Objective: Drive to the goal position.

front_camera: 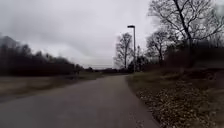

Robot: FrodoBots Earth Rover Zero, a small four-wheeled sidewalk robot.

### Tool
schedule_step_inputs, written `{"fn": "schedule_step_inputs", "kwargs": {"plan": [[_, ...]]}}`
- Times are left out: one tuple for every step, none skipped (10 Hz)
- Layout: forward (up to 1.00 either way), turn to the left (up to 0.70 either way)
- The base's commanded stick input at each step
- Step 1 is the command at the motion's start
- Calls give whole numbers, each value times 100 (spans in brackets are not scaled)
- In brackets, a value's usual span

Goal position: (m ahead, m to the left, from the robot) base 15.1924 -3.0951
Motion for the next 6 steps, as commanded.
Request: {"fn": "schedule_step_inputs", "kwargs": {"plan": [[100,0],[100,0],[100,0],[100,0],[100,0],[100,0]]}}
